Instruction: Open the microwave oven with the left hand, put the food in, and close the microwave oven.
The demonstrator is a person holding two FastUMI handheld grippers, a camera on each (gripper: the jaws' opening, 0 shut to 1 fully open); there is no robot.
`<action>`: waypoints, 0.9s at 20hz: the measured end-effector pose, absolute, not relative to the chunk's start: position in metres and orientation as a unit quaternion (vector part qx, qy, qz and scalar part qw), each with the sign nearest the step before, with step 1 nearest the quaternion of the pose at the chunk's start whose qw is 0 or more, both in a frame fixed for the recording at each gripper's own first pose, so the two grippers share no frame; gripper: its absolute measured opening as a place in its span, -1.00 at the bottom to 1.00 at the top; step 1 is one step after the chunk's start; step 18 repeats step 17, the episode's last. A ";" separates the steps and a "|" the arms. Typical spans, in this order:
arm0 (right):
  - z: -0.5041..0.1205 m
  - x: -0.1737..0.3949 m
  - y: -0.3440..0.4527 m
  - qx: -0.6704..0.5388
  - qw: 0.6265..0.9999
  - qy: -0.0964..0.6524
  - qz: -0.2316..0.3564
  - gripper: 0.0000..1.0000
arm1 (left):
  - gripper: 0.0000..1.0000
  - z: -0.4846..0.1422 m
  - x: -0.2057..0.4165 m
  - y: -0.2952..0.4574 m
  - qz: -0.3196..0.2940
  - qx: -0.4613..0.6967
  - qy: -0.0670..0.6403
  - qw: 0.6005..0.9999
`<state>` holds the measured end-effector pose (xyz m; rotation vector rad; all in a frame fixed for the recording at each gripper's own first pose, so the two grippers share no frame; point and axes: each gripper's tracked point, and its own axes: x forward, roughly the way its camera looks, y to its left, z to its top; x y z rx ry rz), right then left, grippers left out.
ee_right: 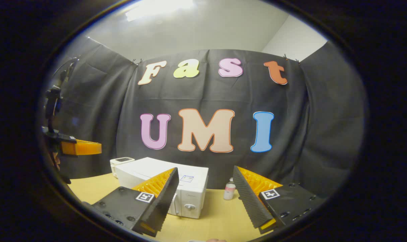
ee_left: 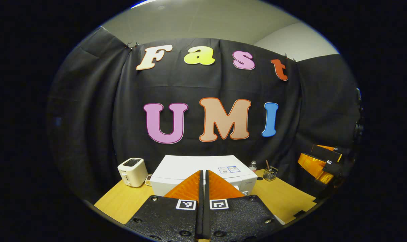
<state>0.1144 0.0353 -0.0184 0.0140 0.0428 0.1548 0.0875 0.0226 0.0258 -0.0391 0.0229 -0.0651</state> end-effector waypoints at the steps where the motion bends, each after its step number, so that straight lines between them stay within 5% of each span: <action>1: -0.018 0.114 0.036 0.009 0.997 0.022 0.078 0.79 | -0.99 0.031 0.090 0.023 -0.030 -0.010 -0.003 0.999; 3: -0.018 0.114 0.037 0.008 0.997 0.022 0.078 0.79 | 0.29 0.042 0.083 0.025 -0.024 -0.001 -0.028 0.999; 4: -0.018 0.114 0.038 0.008 0.997 0.024 0.079 0.97 | 0.93 0.043 0.083 0.025 -0.019 0.002 -0.032 0.999; 5: -0.020 0.113 0.038 0.007 0.997 0.026 0.079 0.97 | 0.82 0.042 0.082 0.026 -0.016 0.003 -0.033 0.999; 7: -0.018 0.111 0.038 0.006 0.997 0.025 0.078 0.97 | 0.99 0.039 0.082 0.022 -0.020 -0.003 -0.028 0.999; 14: -0.018 0.107 0.032 -0.005 0.997 0.027 0.066 0.97 | 1.00 0.028 0.086 0.013 -0.039 -0.018 -0.008 0.999; 15: -0.019 0.107 0.030 -0.007 0.998 0.027 0.064 0.79 | 1.00 0.027 0.088 0.012 -0.042 -0.021 -0.008 0.999; 18: -0.019 0.105 0.028 -0.008 0.998 0.028 0.060 0.79 | 0.97 0.025 0.089 0.009 -0.045 -0.021 -0.005 0.999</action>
